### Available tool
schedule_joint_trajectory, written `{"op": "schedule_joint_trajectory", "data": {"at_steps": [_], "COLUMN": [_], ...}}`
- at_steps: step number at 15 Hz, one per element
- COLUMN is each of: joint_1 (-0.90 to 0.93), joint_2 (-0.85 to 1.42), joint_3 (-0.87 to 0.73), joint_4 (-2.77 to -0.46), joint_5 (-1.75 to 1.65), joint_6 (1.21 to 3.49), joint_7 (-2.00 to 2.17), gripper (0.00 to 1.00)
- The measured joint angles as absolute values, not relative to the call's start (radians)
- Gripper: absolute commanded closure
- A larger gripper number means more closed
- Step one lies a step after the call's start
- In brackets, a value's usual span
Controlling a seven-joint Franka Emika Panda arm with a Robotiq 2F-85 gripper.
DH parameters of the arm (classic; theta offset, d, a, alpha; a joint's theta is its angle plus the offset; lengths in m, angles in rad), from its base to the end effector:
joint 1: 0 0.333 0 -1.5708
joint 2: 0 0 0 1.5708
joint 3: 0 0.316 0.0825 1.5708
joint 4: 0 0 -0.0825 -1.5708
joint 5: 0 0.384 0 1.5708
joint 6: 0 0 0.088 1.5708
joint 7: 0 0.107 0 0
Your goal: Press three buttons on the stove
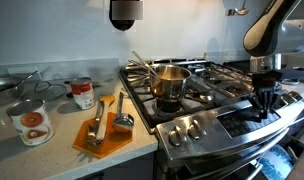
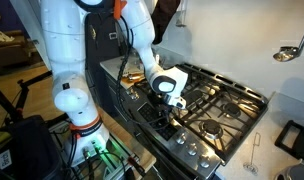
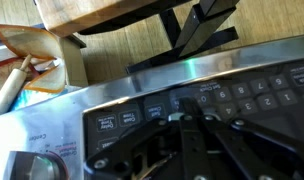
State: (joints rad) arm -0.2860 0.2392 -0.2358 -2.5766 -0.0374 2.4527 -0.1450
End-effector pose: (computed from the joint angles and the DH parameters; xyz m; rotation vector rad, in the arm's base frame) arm 0.3445 -0.2065 0.1546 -2.9988 0.5258 0.5571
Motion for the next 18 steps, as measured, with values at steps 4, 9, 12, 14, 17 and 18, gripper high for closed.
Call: {"op": "schedule_joint_trajectory", "data": {"at_steps": [4, 9, 12, 14, 17, 18], "joint_1": [-0.286, -0.286, -0.286, -0.284, -0.280, -0.280], "joint_2": [0.239, 0.241, 0.243, 0.244, 0.244, 0.244], "joint_3": [-0.236, -0.235, -0.235, -0.235, -0.235, -0.235], "joint_4": [-2.577, -2.576, -2.575, -2.575, -2.576, -2.576], "joint_5": [-0.037, -0.038, -0.040, -0.050, -0.064, -0.067], "joint_6": [2.453, 2.455, 2.455, 2.455, 2.455, 2.455], "joint_7": [-0.145, -0.146, -0.156, -0.160, -0.160, -0.160], "gripper": [1.00, 1.00, 1.00, 1.00, 1.00, 1.00]}}
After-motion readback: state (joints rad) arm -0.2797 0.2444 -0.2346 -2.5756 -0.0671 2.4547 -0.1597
